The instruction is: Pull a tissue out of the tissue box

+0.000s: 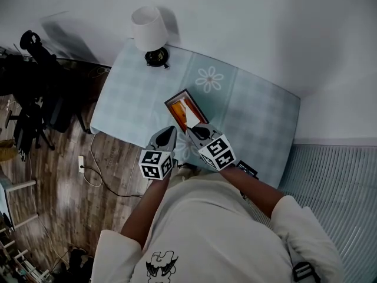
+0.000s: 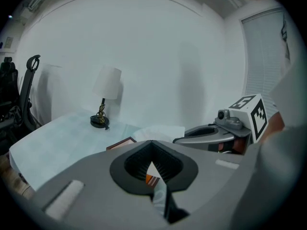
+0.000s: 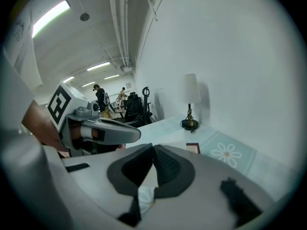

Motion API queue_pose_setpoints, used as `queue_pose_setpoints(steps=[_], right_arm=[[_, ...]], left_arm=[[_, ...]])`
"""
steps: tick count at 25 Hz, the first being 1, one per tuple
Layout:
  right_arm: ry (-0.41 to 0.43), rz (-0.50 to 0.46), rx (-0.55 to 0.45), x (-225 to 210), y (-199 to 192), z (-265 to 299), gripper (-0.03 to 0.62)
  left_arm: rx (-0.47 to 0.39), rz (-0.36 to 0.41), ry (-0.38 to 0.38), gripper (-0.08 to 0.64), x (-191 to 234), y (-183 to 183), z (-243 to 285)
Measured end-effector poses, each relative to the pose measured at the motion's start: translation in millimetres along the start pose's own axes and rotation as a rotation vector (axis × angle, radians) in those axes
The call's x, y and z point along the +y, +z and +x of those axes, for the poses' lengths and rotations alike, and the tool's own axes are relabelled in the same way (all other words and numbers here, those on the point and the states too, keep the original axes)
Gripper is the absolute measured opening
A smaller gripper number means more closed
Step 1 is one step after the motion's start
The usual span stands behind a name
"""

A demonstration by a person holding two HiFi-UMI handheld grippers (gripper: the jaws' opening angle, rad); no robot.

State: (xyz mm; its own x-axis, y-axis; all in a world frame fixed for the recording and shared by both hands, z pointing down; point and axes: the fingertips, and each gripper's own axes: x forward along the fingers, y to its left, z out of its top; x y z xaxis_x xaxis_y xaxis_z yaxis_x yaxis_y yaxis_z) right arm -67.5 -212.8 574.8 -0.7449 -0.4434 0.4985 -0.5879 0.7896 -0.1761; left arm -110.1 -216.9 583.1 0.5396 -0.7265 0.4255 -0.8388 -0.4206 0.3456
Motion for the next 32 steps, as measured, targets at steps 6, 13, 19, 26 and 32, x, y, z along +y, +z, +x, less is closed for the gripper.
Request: queue_pose_setpoints(steps=[6, 13, 19, 26, 32], right_arm=[[0.001, 0.041, -0.053, 15, 9, -40, 0.015], [0.02, 0.073, -0.09, 39, 14, -82, 0.015], [-0.005, 0.124, -0.12, 39, 6, -96, 0.015], [-0.023, 0.079, -0.119, 38, 8, -95, 0.014], [-0.002, 0.059, -0.121, 45, 11, -91, 0.014]], left_arm=[[-0.055, -0.05, -0.032, 0.006, -31, 16, -28], [-0.105, -0.028, -0.052, 0.006, -57, 32, -53], [-0.113, 0.028, -0.059, 0.006, -68, 33, -57], [-0.107, 0.044, -0.078, 0.006, -76, 32, -51], [-0.105, 0.055, -0.077, 0.006, -76, 34, -54]])
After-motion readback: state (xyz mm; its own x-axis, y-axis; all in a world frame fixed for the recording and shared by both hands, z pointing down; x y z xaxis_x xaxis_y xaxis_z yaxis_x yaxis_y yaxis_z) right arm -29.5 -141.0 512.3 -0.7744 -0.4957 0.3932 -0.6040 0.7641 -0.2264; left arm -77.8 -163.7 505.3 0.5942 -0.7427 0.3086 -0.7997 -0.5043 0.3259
